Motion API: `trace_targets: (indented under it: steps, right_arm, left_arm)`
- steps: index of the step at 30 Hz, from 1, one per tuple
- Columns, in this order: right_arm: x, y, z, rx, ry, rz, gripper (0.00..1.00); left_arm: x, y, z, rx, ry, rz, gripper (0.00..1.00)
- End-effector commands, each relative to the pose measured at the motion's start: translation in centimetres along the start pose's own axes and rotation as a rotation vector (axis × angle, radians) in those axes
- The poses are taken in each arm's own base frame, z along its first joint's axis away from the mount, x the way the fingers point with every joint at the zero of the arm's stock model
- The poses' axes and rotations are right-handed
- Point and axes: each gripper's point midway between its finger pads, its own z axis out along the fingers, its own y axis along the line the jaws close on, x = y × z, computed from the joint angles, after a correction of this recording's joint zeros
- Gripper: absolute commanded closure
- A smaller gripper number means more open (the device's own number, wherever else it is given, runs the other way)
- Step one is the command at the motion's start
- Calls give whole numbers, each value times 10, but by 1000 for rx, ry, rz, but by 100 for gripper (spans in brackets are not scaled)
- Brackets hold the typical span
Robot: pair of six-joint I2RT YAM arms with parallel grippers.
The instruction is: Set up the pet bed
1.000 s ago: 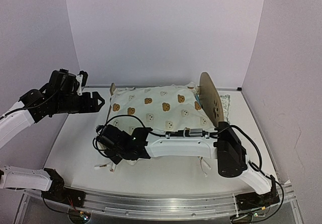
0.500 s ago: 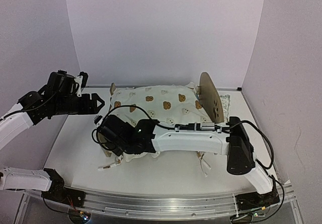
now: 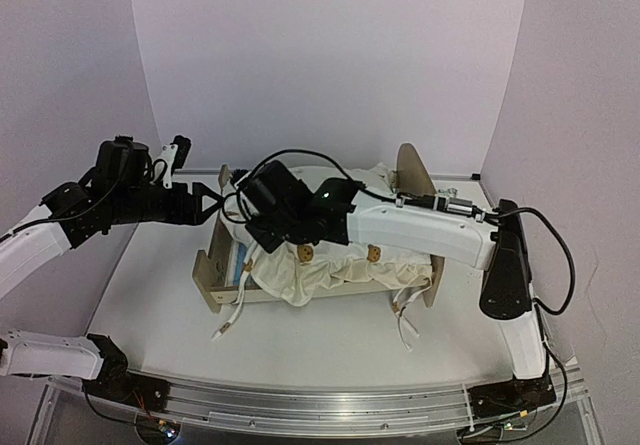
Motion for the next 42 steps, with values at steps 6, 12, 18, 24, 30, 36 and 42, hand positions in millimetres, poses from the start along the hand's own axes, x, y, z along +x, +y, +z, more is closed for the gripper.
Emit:
trace_targets:
  steps: [6,12,18,24,30,36,42]
  right_arm:
    - [-51,-76,-38,36,-146,196,100]
    - [-44,-77,-37,18,-131,226,100]
    - [-44,-78,-38,12,-133,231,100]
    - [-43,-77,-38,7,-131,231,100]
    - [-43,-77,-41,-1,-133,238,100]
    - [-42,-76,-42,-10,-131,243,100]
    - [-41,-76,-41,-8,-128,244,100]
  left_arm:
    - [5,-30,4,188,-31,119,24]
    - [22,-22,38,173,25,117,44]
    - [32,-36,60,206,22,113,51]
    - [52,-54,83,213,76,145,52]
    - [56,-44,95,138,91,135,49]
    - [62,-41,101,133,100,144,49]
    - [68,-57,111,227,130,125,70]
